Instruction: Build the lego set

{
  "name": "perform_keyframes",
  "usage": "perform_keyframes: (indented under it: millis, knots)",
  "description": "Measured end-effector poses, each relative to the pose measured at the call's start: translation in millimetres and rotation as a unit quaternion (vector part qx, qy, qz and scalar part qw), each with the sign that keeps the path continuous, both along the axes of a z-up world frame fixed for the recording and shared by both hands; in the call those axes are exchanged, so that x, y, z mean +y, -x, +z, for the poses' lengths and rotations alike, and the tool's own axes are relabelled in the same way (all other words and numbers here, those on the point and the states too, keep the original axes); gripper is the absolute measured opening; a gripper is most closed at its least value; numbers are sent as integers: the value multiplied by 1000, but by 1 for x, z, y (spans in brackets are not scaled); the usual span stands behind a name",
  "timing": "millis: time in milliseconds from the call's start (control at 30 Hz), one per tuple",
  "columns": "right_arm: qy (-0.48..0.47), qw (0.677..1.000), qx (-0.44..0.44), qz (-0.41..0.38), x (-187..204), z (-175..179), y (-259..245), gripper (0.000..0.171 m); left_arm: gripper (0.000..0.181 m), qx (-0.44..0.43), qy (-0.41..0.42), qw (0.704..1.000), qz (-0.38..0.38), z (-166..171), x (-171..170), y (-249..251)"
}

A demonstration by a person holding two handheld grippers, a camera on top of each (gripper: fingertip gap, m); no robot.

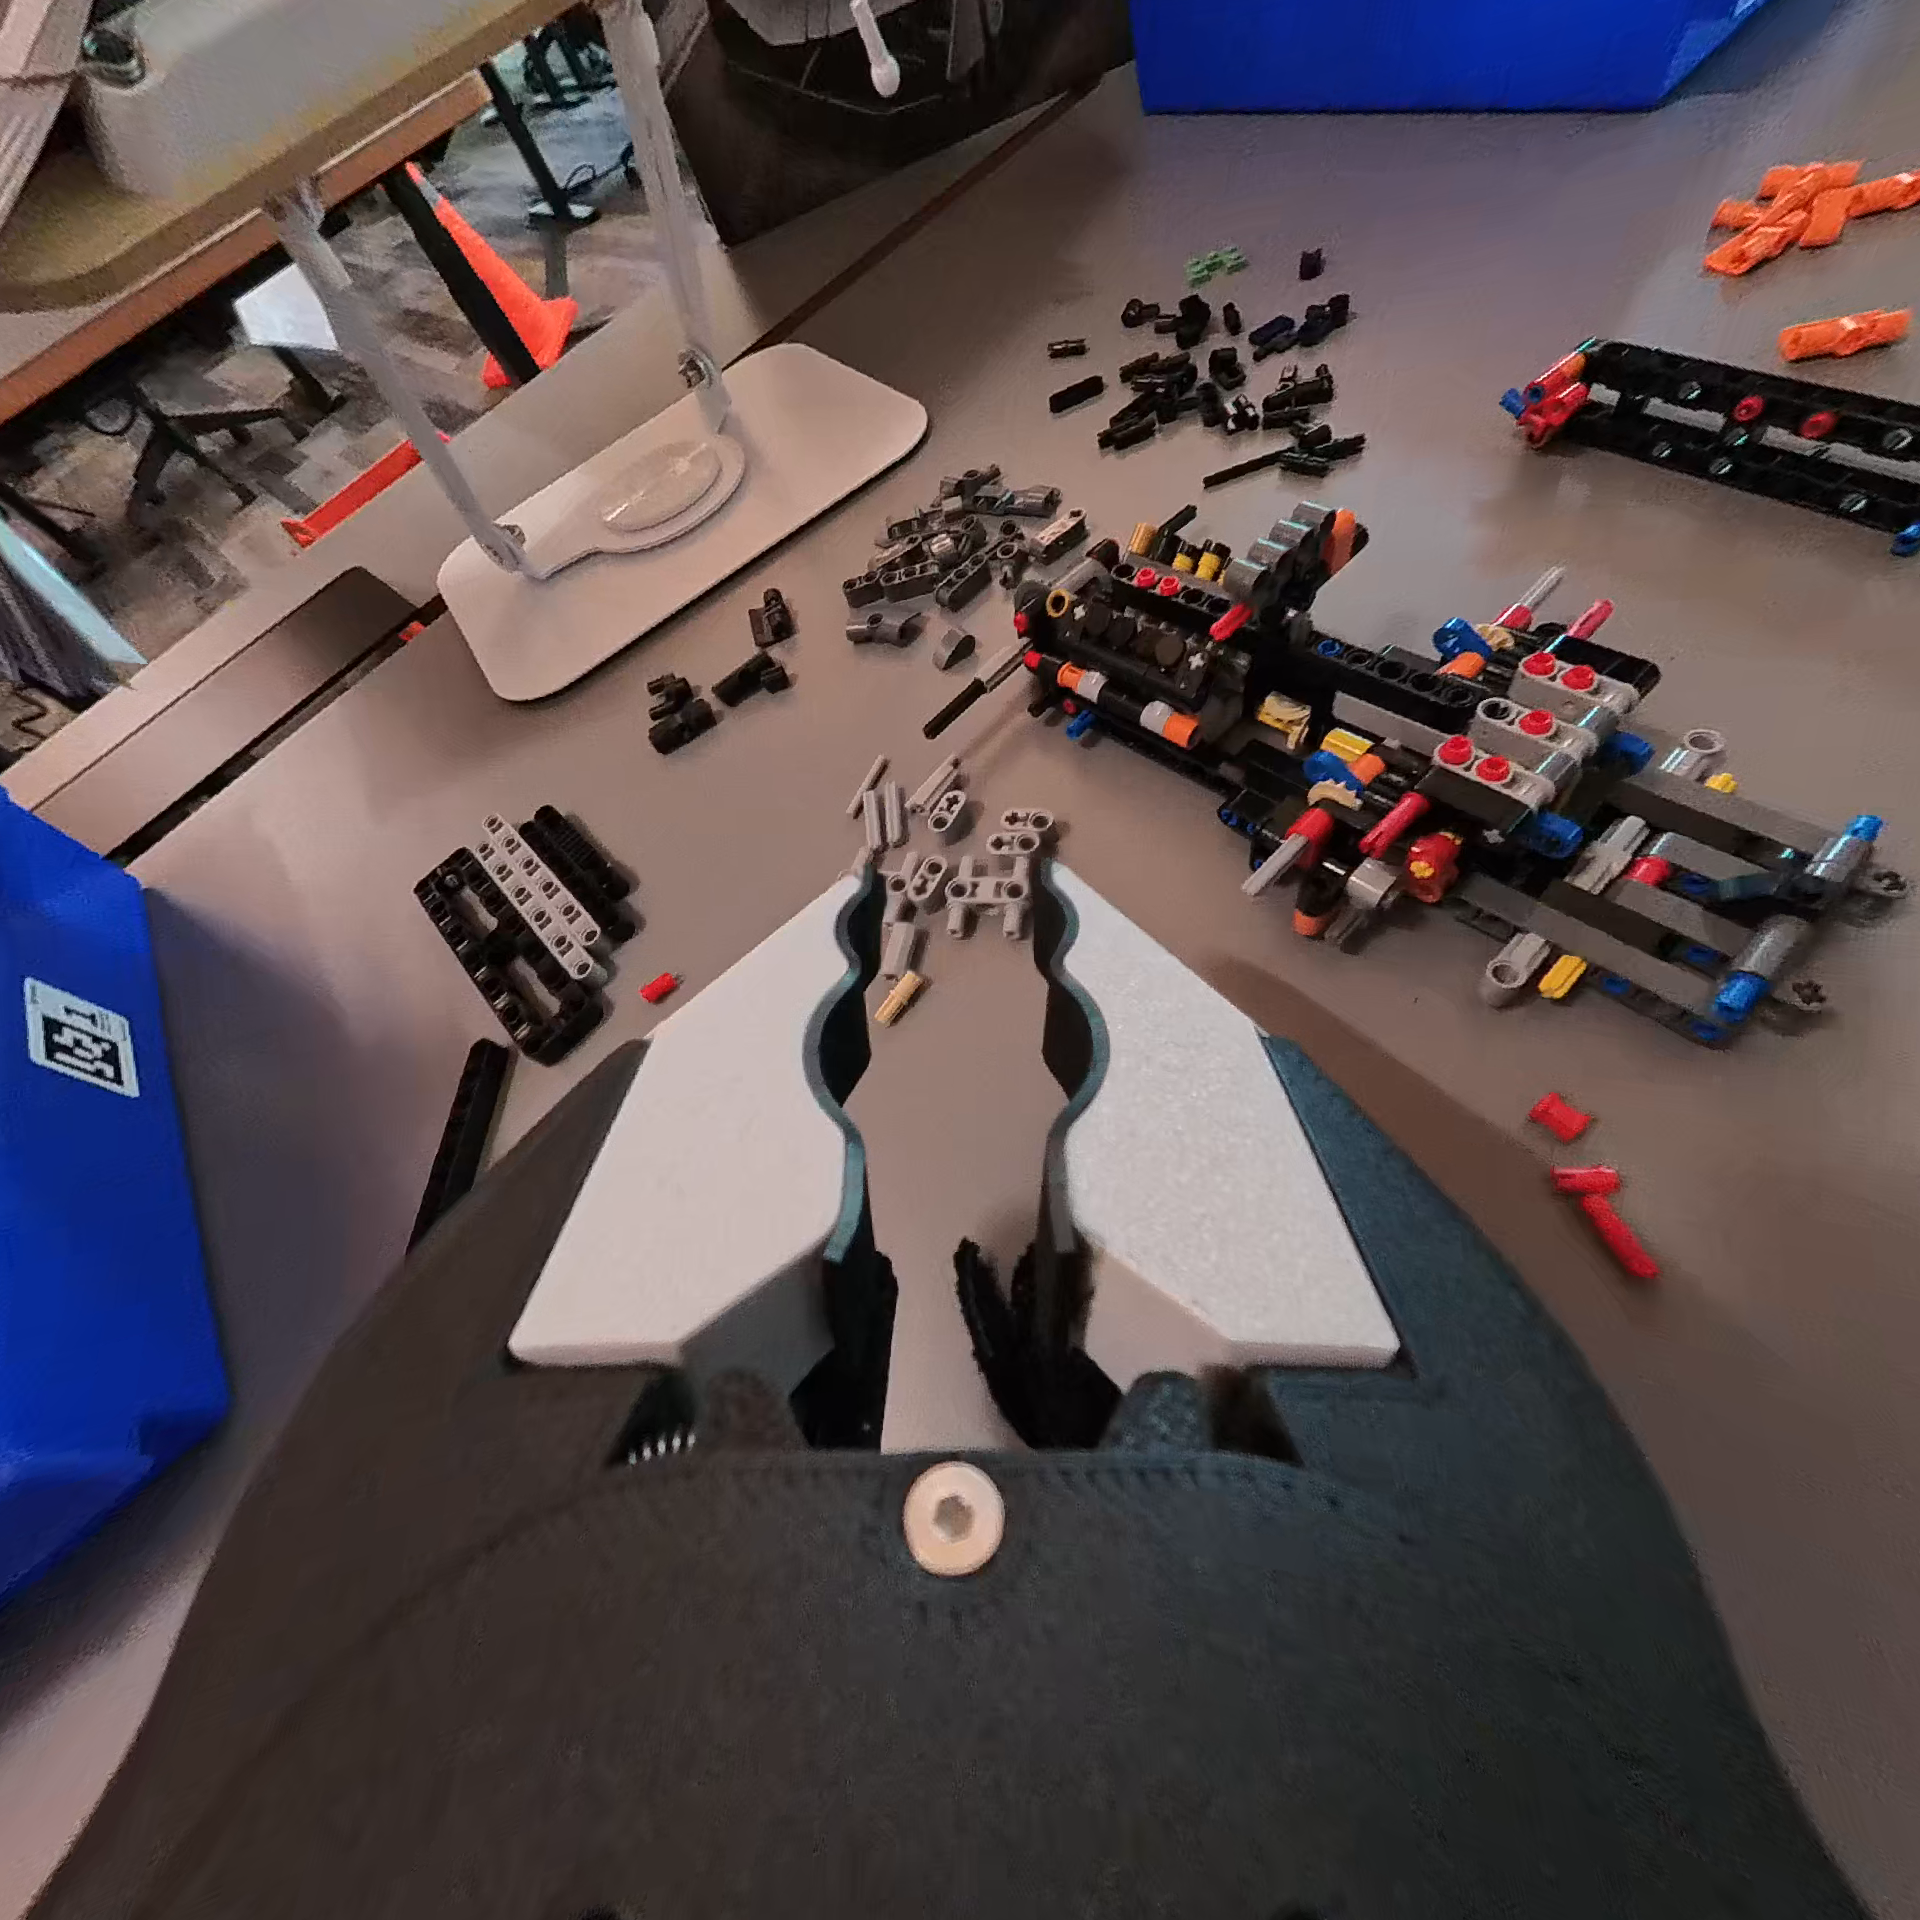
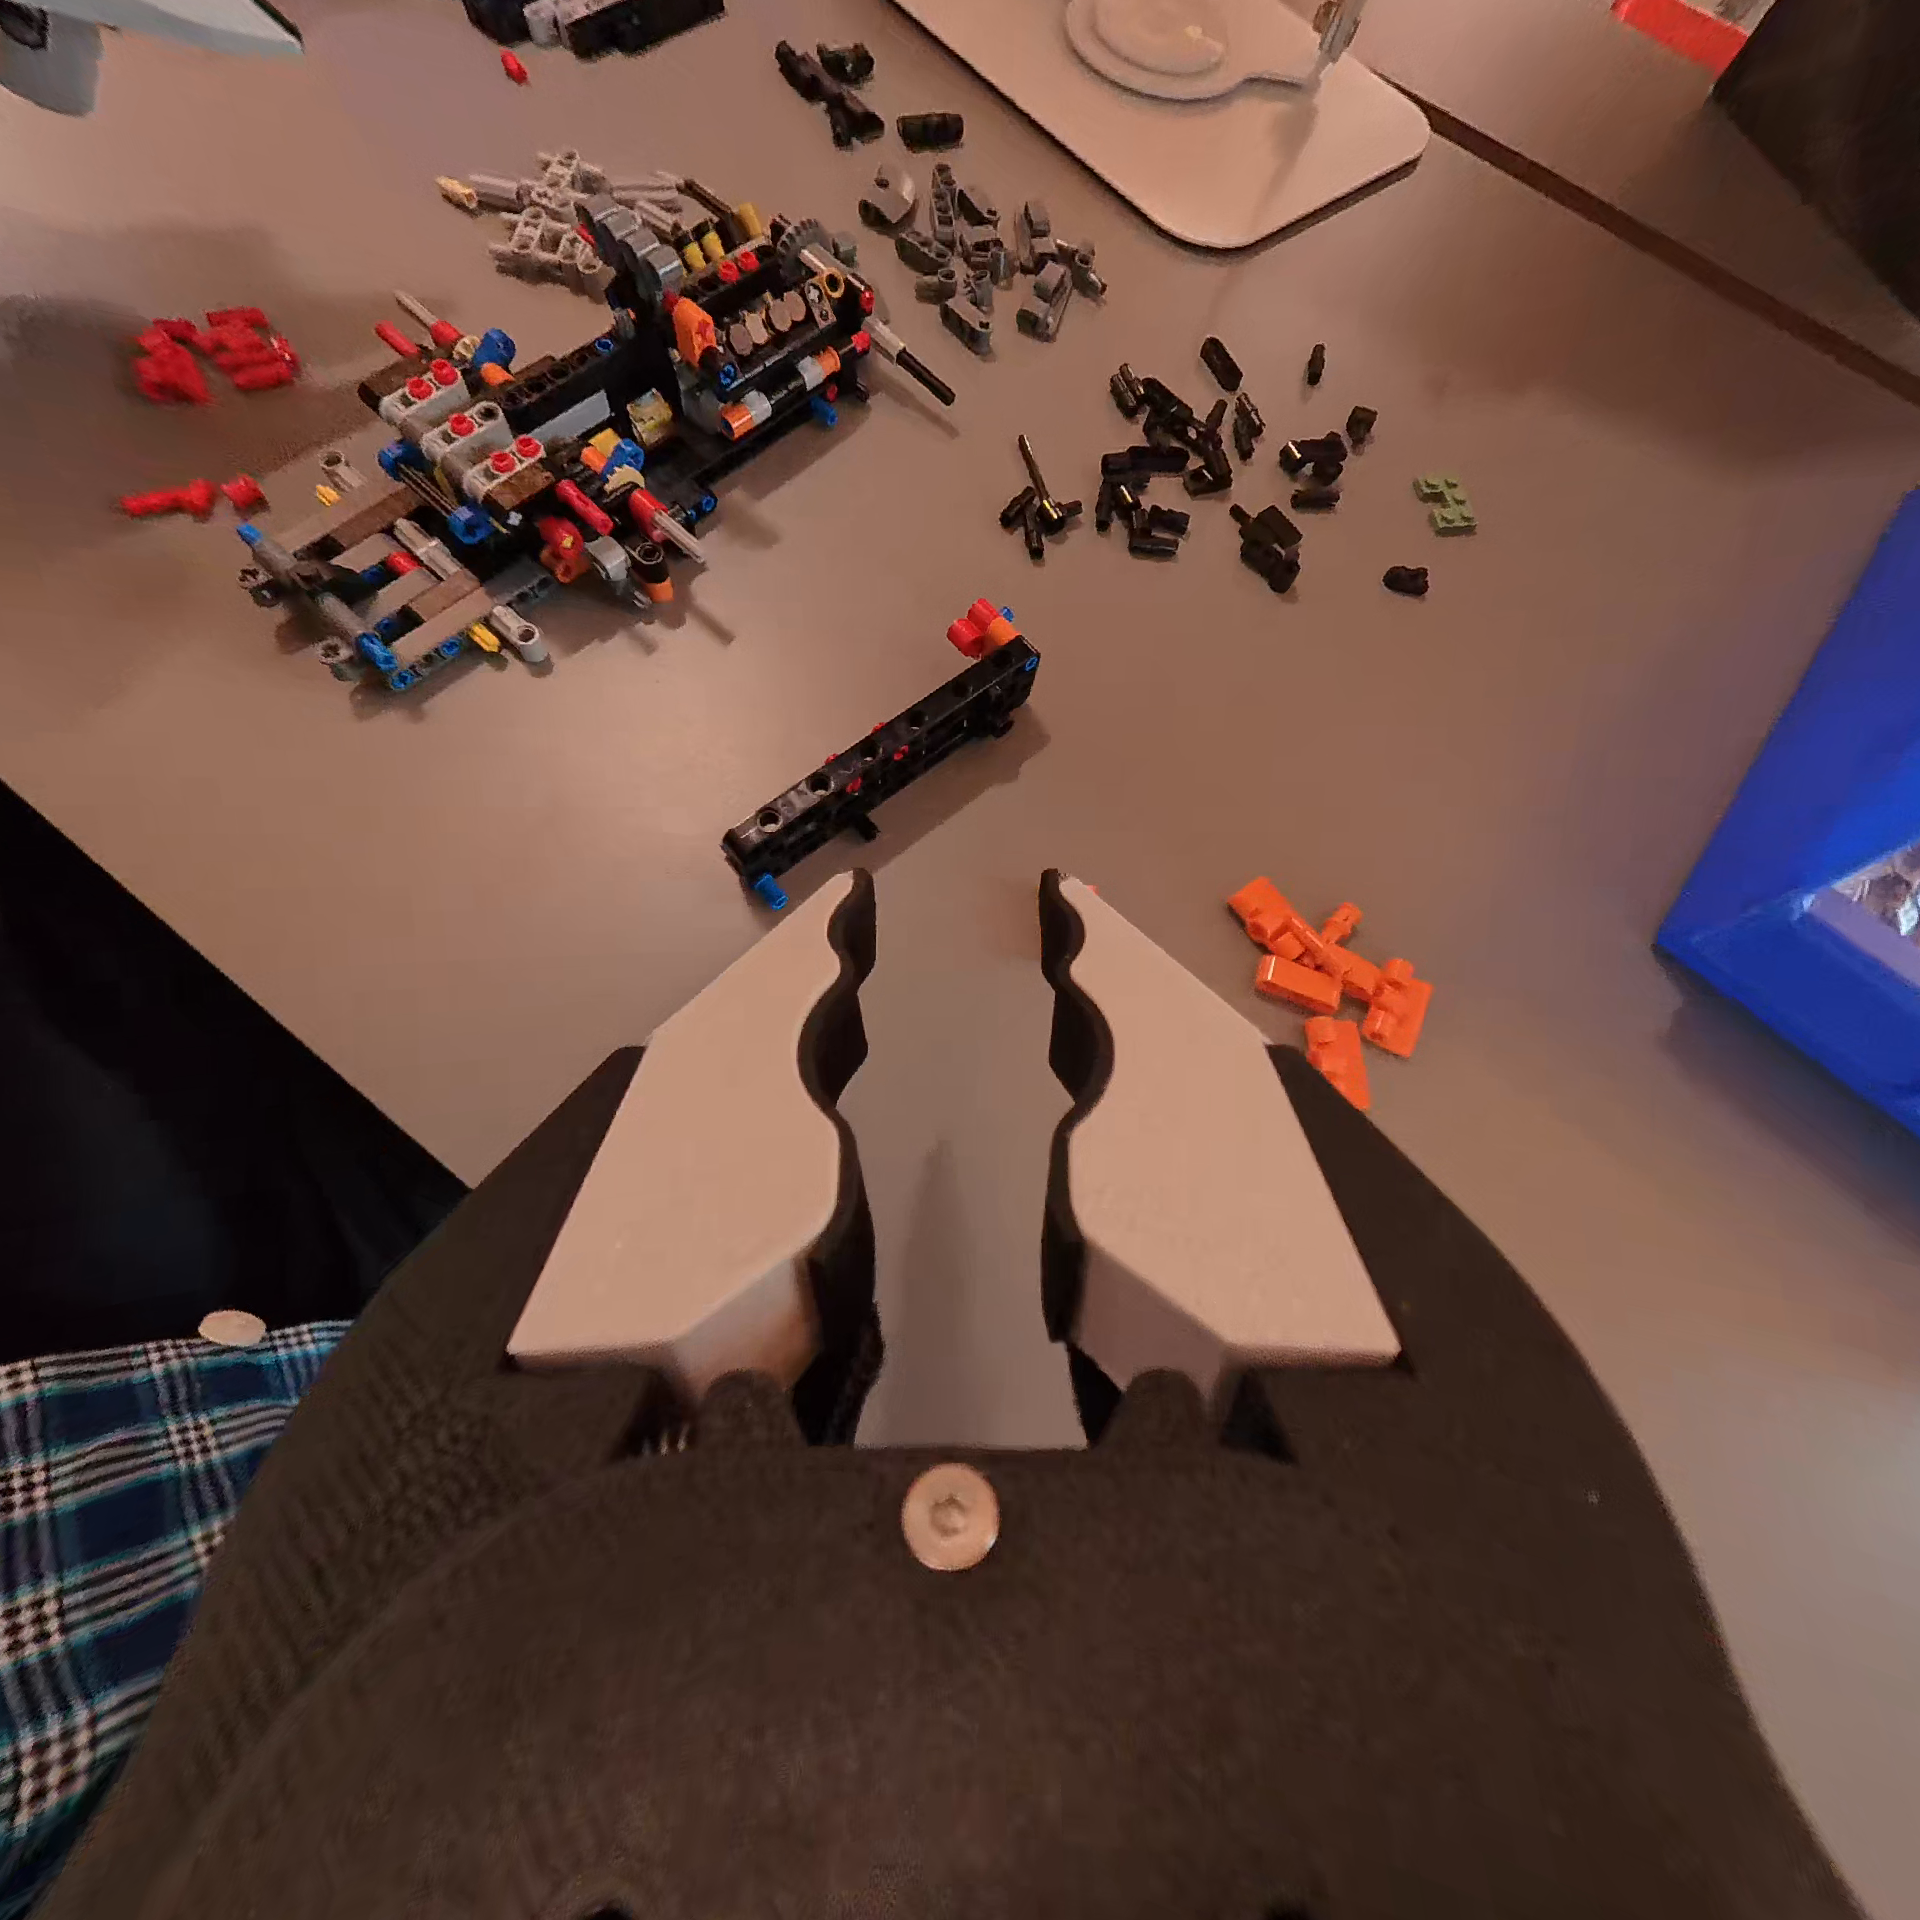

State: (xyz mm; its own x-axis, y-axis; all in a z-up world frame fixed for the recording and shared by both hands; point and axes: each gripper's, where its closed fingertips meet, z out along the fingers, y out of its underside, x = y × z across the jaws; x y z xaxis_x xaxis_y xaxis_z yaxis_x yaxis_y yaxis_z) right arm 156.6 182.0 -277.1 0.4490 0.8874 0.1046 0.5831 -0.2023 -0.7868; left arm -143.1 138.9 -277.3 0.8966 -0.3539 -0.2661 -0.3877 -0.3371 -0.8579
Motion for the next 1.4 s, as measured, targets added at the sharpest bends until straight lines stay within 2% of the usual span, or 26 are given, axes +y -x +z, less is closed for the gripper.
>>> perform_keyframes:
  millis: [567, 900, 1400]
  knots:
    - [-34, 999, 13, 9, -11, 12, 4, 36, 36, -9, -5, 1000, -15, 11, 0, -23]
    - [-47, 998, 33, 22, -15, 26, 6, 38, 42, -14, -13, 1000, 8, 25, -8, -17]
    - [-38, 996, 33, 79, -15, 25, 44, 36, 40, -20, -8, 999, 24, 24, -30, -6]
